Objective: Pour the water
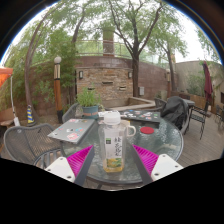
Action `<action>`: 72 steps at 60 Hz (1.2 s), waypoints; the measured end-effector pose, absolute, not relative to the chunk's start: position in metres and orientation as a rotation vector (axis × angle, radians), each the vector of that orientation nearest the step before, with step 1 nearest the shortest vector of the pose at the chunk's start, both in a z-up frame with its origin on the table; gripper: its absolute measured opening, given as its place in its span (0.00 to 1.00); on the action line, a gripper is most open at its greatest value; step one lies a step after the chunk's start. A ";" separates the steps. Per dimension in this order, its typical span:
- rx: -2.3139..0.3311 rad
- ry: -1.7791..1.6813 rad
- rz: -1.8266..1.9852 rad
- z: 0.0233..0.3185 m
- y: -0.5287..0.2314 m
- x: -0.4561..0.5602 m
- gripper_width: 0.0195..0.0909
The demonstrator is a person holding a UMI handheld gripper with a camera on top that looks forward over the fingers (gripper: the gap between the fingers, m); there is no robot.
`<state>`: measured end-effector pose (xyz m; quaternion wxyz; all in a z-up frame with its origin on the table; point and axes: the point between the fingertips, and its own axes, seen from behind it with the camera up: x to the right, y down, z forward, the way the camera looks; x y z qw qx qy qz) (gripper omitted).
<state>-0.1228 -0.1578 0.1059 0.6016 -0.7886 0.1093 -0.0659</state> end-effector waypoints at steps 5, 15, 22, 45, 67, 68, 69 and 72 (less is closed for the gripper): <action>-1.811 0.219 -0.176 0.097 -0.128 -0.115 0.88; -1.771 0.189 -0.181 0.084 -0.084 -0.108 0.88; -1.750 0.161 -0.195 0.080 -0.075 -0.105 0.53; -1.878 0.163 0.096 0.099 -0.037 -0.139 0.36; -1.389 1.240 1.512 0.196 0.058 -0.132 0.35; -1.348 1.297 1.582 0.194 0.060 -0.132 0.35; -1.303 1.365 1.644 0.194 0.064 -0.132 0.35; -1.185 1.475 1.803 0.179 0.074 -0.128 0.35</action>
